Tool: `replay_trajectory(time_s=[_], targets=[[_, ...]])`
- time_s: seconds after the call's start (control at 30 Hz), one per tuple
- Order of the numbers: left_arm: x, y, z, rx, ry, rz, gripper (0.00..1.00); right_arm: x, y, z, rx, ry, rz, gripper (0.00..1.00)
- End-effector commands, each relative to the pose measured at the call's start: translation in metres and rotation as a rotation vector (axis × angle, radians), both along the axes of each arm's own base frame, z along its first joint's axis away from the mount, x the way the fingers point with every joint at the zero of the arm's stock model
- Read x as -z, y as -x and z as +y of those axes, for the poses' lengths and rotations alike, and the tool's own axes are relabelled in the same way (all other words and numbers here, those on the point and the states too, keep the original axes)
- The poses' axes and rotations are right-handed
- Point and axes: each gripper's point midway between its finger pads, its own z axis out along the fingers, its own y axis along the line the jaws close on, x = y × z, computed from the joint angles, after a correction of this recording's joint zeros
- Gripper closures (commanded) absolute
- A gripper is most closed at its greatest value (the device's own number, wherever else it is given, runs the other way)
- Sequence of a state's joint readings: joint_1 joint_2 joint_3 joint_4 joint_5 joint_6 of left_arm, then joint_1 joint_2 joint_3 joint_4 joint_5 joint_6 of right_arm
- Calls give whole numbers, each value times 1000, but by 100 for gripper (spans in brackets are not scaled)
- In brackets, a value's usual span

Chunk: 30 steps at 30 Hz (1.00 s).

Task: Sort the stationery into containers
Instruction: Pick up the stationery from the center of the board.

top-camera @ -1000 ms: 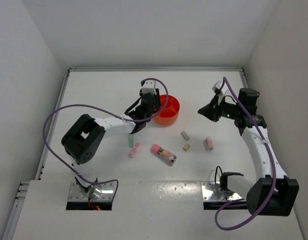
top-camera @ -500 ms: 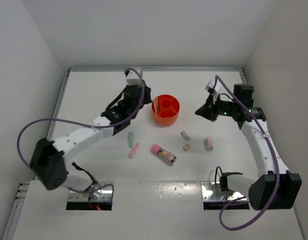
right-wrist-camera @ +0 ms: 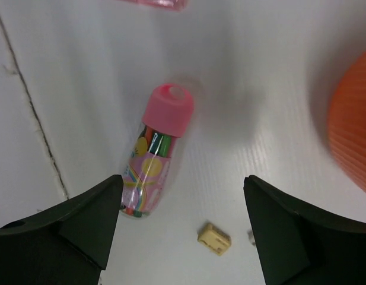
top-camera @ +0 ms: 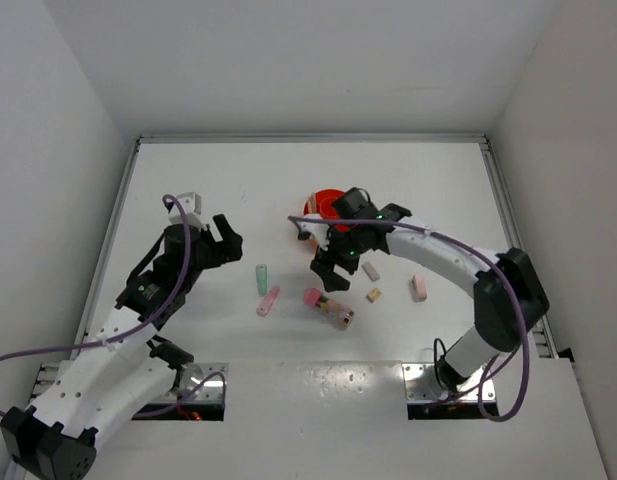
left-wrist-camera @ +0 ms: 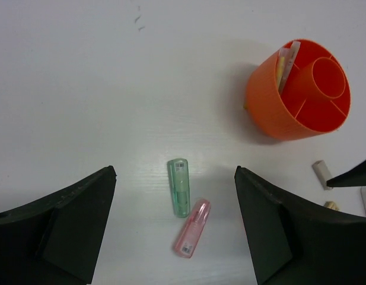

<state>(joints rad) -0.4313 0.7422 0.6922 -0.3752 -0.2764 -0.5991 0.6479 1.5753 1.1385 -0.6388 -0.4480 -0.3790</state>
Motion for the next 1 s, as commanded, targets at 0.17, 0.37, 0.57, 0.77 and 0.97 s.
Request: replay_trajectory(time_s=[0.17, 0.37, 0.57, 0.77, 0.97], targets=[[17, 14, -6, 81, -8, 35, 13, 51, 3, 11, 48, 270, -19, 15], [18, 14, -5, 85, -16, 34, 13, 72, 16, 23, 23, 327, -4, 15], [15, 14, -3, 75, -16, 22, 13, 97, 27, 34, 29, 369, 65, 13], [6, 14, 24, -78, -30, -7, 13, 116, 25, 36, 48, 462, 17, 21], [-8, 21, 42, -167, -16, -64, 14, 102, 23, 41, 44, 461, 2, 88]])
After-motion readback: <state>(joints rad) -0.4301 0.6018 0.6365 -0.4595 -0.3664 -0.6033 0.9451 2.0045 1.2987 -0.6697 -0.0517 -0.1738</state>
